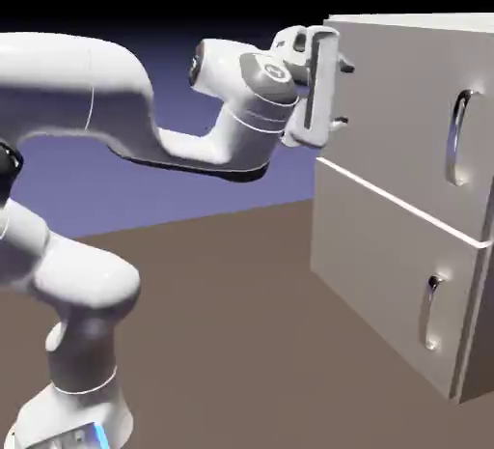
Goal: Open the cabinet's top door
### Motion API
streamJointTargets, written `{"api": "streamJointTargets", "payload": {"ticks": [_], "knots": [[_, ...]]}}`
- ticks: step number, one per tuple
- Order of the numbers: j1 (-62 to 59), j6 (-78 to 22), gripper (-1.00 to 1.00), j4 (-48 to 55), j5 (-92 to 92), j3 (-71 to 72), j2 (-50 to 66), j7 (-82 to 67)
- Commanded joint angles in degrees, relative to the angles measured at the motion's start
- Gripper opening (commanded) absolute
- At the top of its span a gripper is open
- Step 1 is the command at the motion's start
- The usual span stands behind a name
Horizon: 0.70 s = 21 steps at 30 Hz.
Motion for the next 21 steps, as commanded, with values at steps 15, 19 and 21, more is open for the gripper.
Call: {"api": "streamJointTargets", "payload": {"ticks": [15,19,21], "knots": [[15.1,-1.01,0.0,9.43,-37.38,-16.15,-4.33,-13.44],[19.12,-1.28,0.0,11.94,-47.35,-20.45,-5.48,-17.02],[21.14,-1.42,0.0,13.2,-52.33,-22.61,-6.06,-18.81]]}}
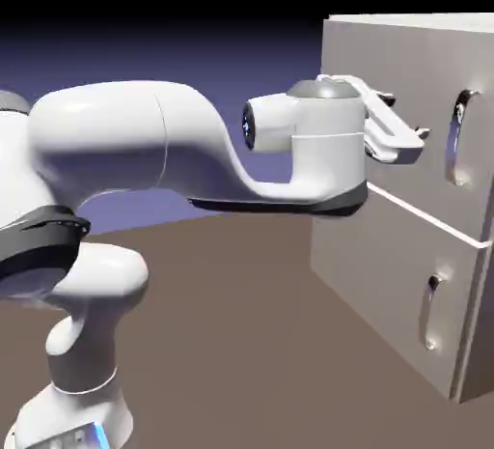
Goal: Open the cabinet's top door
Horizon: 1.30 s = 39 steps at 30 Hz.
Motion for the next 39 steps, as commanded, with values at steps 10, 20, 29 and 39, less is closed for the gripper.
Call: {"api": "streamJointTargets", "payload": {"ticks": [10,20,29,39], "knots": [[11.65,-0.38,0.0,8.31,-13.47,-9.8,-0.54,-5.06],[6.12,-4.49,-1.0,4.18,-13.49,-6.29,4.76,0.92],[-12.57,-7.99,-1.0,-5.15,-13.57,7.98,12.11,12.42],[-33.33,-9.06,-1.0,-11.75,-12.33,26.08,16.03,21.77]]}}
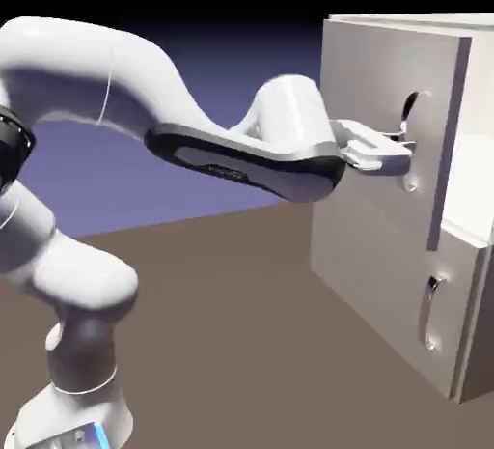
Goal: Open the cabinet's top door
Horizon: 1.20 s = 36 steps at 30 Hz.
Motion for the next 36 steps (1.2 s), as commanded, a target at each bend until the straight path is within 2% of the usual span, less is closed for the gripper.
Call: {"api": "streamJointTargets", "payload": {"ticks": [1,11,19,28,36], "knots": [[-2.06,-0.19,-1.0,-0.98,1.07,1.89,-0.29,-0.22],[-21.38,-5.09,-1.0,-16.37,24.73,21.36,-12.45,-15.47],[-30.45,-7.63,-1.0,-25.64,44.66,33.88,-23.59,-26.71],[-32.31,-13.03,-1.0,-32.83,67.08,44.5,-35.22,-40.01],[-26.75,-25.04,-1.0,-36.2,87.01,55.55,-43.33,-49.83]]}}
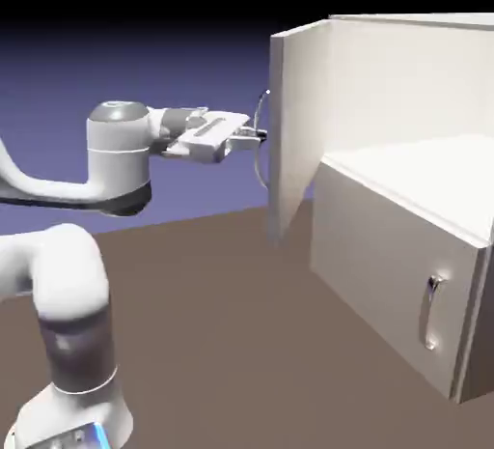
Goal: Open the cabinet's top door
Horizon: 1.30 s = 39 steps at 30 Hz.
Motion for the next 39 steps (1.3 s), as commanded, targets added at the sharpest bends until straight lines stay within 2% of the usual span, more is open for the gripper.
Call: {"api": "streamJointTargets", "payload": {"ticks": [1,8,15,26,39], "knots": [[0.97,-1.96,-1.0,-0.06,2.65,1.78,-0.64,-0.86],[6.38,-17.44,-1.0,2.81,19.03,16.04,-1.5,-4.21],[5.32,-32.93,-1.0,11.77,32.35,30.57,2.68,-4.59],[-9.92,-54.7,-1.0,34.29,45.68,49.29,8.77,-5.29],[-31.78,-74.02,-1.0,61.27,52.2,61.91,8.3,-9.33]]}}
